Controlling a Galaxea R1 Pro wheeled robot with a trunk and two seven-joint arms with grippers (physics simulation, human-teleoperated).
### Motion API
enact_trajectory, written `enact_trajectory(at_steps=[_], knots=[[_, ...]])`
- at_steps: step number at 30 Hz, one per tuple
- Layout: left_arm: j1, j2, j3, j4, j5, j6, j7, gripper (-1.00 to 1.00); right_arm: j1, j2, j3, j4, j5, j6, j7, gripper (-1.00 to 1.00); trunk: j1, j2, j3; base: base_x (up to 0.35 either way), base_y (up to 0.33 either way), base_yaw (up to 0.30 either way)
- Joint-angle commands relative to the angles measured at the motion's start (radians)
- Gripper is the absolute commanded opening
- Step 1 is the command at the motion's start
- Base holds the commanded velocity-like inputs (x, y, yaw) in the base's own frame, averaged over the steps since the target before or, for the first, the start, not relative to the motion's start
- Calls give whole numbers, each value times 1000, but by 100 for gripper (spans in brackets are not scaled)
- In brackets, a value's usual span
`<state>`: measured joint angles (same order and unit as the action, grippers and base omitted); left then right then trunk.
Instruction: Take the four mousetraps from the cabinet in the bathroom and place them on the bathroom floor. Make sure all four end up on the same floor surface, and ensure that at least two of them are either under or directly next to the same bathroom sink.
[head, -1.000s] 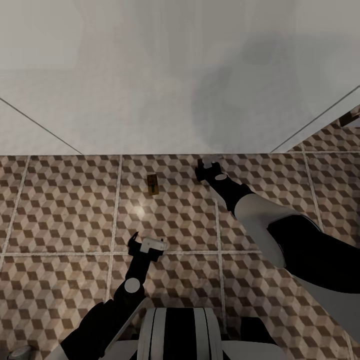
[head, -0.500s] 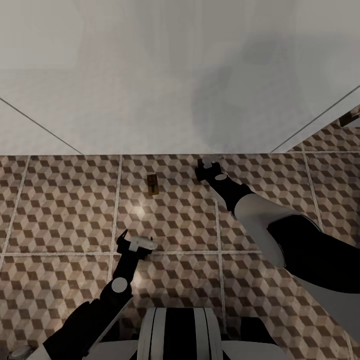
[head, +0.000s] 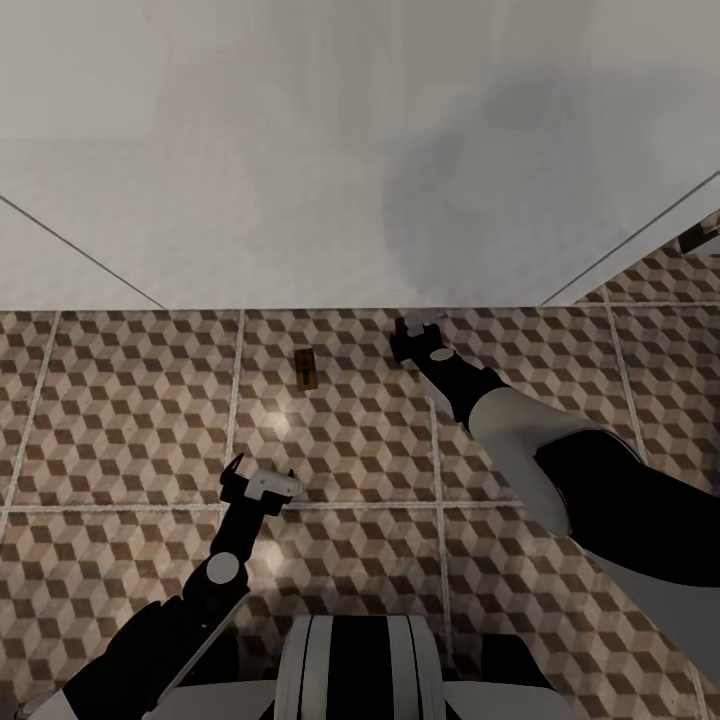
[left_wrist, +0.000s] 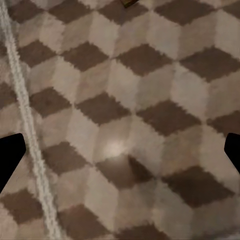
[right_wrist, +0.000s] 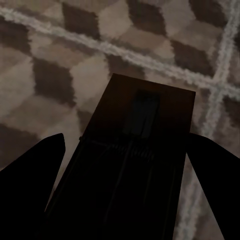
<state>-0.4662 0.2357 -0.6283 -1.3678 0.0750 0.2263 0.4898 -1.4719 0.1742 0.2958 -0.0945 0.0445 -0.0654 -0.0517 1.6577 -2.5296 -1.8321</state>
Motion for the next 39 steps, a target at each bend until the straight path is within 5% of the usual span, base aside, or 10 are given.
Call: enact_trajectory(at_steps=[1, 8, 17, 29, 39], knots=[[-1, 5, -4, -2, 8, 4, 9, 100, -1, 0, 4, 2, 5, -4, -5, -100, 0, 0, 0, 0, 0, 0], [-1, 22, -3, -2, 34, 4, 8, 100, -1, 0, 3, 2, 5, -5, -5, -100, 0, 0, 0, 0, 0, 0], [0, 48, 0, -11, 179, 2, 1, 100, -1, 0, 4, 4, 5, -5, -5, -100, 0, 0, 0, 0, 0, 0], [-1, 66, 1, -11, 204, 2, -2, 100, -1, 0, 4, 4, 5, -13, -3, -100, 0, 0, 0, 0, 0, 0], [0, 66, 1, -4, 206, 2, -2, 100, -1, 0, 4, 8, 3, -108, 4, -100, 0, 0, 0, 0, 0, 0]])
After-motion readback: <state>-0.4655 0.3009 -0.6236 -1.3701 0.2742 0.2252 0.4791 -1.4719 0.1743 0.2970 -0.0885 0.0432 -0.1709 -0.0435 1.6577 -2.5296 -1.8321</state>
